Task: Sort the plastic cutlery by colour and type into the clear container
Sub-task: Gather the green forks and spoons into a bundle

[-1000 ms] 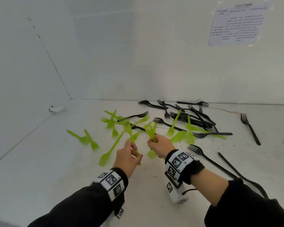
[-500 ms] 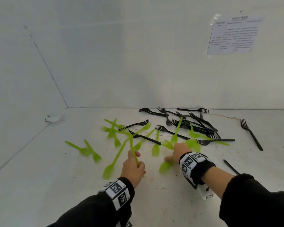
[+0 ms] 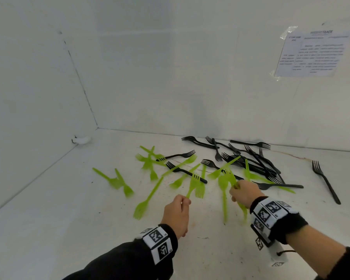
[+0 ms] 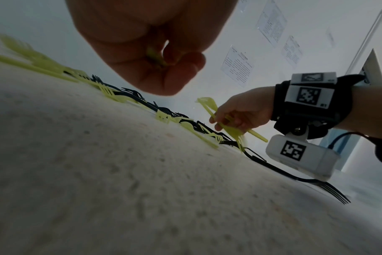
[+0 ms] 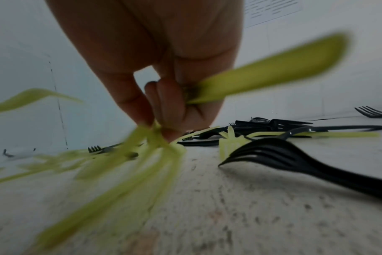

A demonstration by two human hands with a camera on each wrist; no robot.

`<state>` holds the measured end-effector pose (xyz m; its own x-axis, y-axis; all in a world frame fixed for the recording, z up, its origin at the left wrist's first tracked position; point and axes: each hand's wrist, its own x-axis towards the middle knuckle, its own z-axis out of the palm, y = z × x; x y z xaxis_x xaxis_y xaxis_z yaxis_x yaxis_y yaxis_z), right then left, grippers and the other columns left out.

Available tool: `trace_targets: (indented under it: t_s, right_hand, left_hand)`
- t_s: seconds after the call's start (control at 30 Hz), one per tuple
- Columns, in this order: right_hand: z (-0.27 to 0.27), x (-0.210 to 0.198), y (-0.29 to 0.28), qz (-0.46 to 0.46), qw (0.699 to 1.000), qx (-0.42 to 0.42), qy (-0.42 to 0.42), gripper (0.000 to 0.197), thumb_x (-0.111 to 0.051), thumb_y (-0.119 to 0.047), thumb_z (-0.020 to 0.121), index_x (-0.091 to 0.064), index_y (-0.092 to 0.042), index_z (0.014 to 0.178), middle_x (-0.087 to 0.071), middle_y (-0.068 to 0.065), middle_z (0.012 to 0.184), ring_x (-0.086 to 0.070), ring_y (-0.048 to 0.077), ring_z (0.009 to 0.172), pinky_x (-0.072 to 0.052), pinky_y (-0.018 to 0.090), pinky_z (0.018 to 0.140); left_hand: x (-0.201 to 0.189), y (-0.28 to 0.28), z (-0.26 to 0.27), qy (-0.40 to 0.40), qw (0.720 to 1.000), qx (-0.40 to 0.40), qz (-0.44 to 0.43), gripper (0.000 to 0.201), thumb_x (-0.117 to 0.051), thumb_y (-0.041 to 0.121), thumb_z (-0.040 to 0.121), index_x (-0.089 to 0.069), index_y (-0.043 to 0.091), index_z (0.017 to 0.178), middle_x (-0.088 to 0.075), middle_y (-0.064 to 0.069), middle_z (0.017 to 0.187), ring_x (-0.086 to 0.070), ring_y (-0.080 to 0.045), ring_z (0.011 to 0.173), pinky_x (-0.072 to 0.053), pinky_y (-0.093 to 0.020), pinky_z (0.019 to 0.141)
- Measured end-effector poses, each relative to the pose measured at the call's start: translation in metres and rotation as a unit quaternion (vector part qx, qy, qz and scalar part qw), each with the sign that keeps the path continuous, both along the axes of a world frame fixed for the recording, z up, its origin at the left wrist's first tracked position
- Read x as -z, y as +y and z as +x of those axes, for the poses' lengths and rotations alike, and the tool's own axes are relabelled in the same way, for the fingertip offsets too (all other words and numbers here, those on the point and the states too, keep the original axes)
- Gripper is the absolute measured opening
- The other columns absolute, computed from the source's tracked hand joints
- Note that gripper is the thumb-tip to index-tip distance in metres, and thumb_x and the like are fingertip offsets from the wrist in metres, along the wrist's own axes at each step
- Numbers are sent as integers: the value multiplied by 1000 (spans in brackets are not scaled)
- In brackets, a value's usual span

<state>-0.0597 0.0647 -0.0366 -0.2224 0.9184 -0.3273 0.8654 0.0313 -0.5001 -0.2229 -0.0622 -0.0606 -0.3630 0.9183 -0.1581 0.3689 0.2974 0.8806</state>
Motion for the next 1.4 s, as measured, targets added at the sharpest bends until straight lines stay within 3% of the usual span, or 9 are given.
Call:
trace_targets:
  t_s: [0.17,0.27,0.5,0.67,0.83,0.93,1.03,1.2,1.4]
  right_hand:
    - [-1,-8,-5,-85,954,40,283,17,-51,-1,87,-48,-9,102,-66,10,78,-36,14,50,-31,23,44]
    - [-22,-11,-21,-125,918,22,377,12,-51,1,89,-47,-10,88,-64,12,77,-38,14,50,-32,21,42]
    - [-53,-21,-31,-152,877,23,454,17,-46,1,93,-43,-12,83,-61,6,68,-37,7,40,-29,17,39]
    - [-51,-21,-30,-71,854,30,515,15,-50,-1,93,-52,-16,94,-64,5,78,-39,14,53,-36,23,51]
    - [-45,-11,-24,155,902,-87,395,13,-64,-7,85,-61,-16,77,-47,-3,82,-44,6,68,-38,15,65]
    - [-41,1,-28,264,887,-198,323,26,-69,7,72,-58,-17,69,-43,-16,82,-46,-15,76,-36,-1,66]
    - [-36,13,-32,249,874,-277,311,24,-57,7,70,-67,-14,68,-50,-19,85,-50,-15,78,-37,-2,64]
    - [-33,14,-38,174,914,-192,313,36,-65,1,79,-57,-32,69,-59,-13,82,-51,4,66,-39,7,61]
    - [-35,4,-38,93,917,-75,380,25,-59,0,83,-51,-22,87,-50,-7,68,-47,-2,51,-39,6,51]
  left_hand:
    - [-4,4,16,-138,990,-28,-7,15,-38,19,100,-52,17,98,-54,-2,81,-58,-11,47,-52,-24,48]
    - [-8,8,28,-188,981,-45,-6,15,-38,20,100,-52,16,101,-56,0,84,-60,-13,57,-53,-26,52]
    - [-12,8,33,-209,974,-82,18,17,-35,19,101,-52,15,105,-56,-3,88,-63,-14,57,-54,-28,52]
    - [-13,2,32,-202,972,-112,48,16,-37,19,100,-52,19,94,-56,-3,85,-57,-12,48,-48,-24,43]
    - [-10,3,30,-194,972,-123,40,22,-34,18,101,-55,14,96,-56,-1,76,-34,-9,40,-27,-19,36]
    - [-17,5,31,-238,962,-126,42,27,-33,20,101,-57,15,89,-55,-4,76,-34,-10,43,-26,-19,38]
    - [-19,8,33,-271,953,-122,57,29,-35,19,100,-57,10,82,-53,-4,75,-36,-11,44,-27,-19,38]
    - [-13,10,38,-247,960,-111,65,27,-36,18,101,-58,7,89,-52,-5,78,-40,-9,43,-32,-20,38]
    - [-10,14,43,-255,956,-128,68,21,-39,12,100,-59,9,103,-55,-5,80,-51,-12,51,-44,-23,45]
